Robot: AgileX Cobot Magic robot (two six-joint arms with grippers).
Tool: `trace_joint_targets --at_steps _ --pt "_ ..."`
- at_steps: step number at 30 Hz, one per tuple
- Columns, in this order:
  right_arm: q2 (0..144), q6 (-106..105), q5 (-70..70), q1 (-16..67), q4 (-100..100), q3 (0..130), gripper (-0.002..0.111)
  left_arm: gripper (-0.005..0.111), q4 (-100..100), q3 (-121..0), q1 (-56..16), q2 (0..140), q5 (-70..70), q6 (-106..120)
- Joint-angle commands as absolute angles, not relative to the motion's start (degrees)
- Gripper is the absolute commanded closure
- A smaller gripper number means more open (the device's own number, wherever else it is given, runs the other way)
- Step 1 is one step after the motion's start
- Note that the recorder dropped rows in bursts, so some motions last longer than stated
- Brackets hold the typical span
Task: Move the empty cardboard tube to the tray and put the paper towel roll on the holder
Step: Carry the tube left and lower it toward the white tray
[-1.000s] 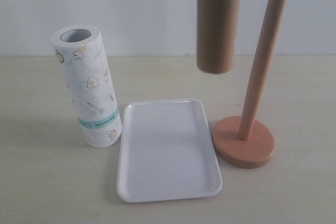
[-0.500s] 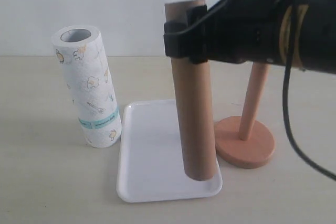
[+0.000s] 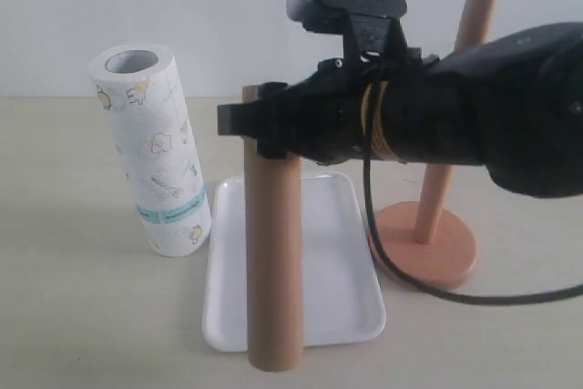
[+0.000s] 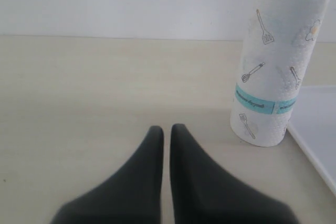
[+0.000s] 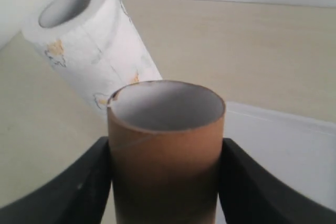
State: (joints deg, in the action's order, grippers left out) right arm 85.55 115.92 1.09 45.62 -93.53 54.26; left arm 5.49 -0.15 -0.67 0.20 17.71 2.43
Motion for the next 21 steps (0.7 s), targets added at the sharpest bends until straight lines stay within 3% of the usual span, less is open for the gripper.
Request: trace_joint_targets --at_steps 1,7,21 --pt "85.6 119.5 -5.3 41.4 -93.6 57.6 0.109 0.103 5.6 0.0 -0.6 0.0 17.5 2.0" --pt "87.0 120.3 -23.4 31.0 -93.9 57.6 0.109 0.103 5.6 0.0 -0.6 0.0 17.6 2.0" --pt "87.3 102.4 -25.7 29.2 -99.9 60.6 0.109 0.103 5.6 0.0 -0.6 0.0 17.6 2.0"
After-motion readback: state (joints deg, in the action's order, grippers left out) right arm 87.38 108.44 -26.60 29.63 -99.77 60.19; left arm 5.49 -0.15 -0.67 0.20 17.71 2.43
